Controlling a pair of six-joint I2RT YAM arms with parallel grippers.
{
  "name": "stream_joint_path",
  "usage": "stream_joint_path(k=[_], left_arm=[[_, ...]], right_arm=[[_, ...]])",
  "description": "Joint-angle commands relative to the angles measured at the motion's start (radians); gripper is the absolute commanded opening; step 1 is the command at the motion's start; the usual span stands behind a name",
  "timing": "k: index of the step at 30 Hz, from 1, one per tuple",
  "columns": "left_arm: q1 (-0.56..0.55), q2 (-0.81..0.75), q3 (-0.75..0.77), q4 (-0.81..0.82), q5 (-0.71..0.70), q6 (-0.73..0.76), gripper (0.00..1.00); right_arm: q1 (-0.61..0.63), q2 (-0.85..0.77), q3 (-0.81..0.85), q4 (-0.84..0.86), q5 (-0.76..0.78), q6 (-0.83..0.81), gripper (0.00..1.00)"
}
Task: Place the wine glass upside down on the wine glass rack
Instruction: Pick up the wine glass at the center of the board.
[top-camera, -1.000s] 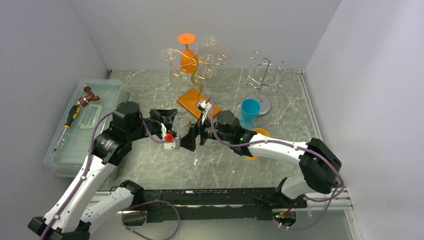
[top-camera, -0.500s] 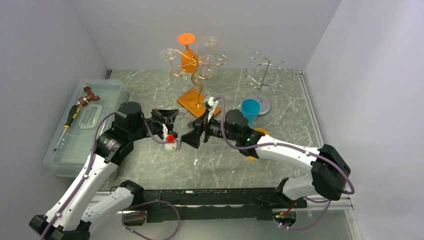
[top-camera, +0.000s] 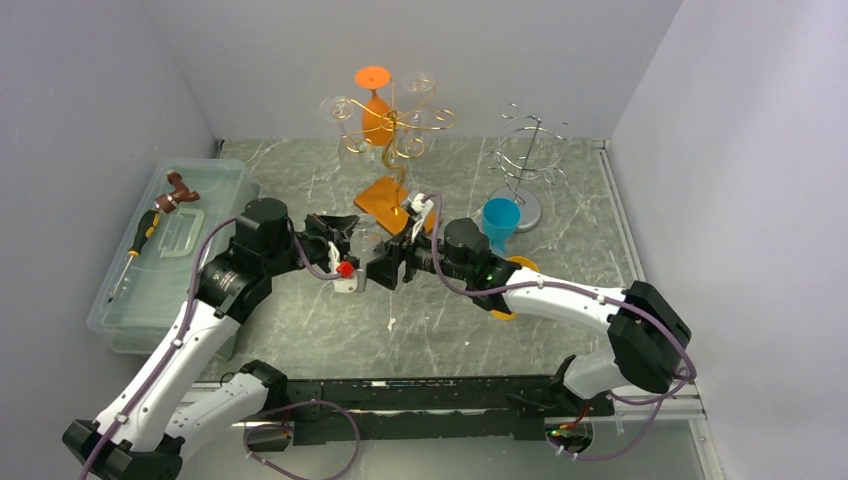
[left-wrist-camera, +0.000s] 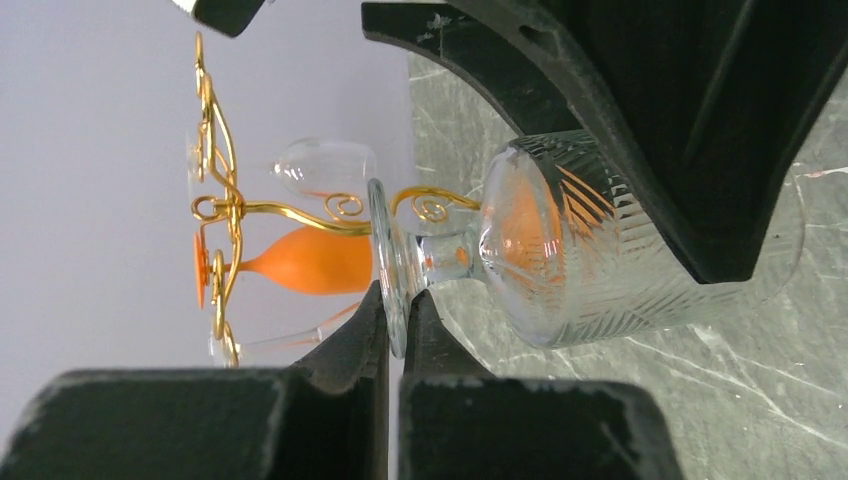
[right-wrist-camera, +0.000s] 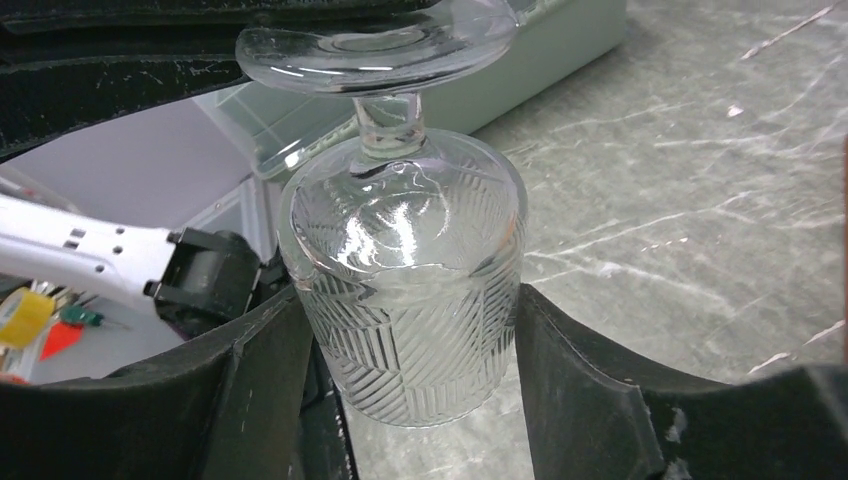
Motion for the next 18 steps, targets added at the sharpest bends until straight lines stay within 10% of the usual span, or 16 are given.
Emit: stream_joint_path(k=[1, 5, 12, 18], left_arm=[[-0.005, 0.002, 0.093, 0.138, 0.023, -0.044, 0.0], [-0.005, 0.002, 0.102, 0.16, 0.011, -0.077, 0.1], [-0.005, -0.001, 0.088, 0.308, -0.071, -0.203, 0.88], [-0.004, 0.029, 0.178, 0.304, -0.228, -0.385, 0.98]], right_arm=[[0.009, -0.003, 0.024, 0.136, 0.124, -0.022, 0.48], [0.007, 0.002, 0.04, 0.146, 0.207, -0.073, 0.41], [-0.016, 0.025, 0.105, 0.118, 0.314, -0.151, 0.37], [-0.066, 0.035, 0.143, 0.125, 0.334, -0.179, 0.36]])
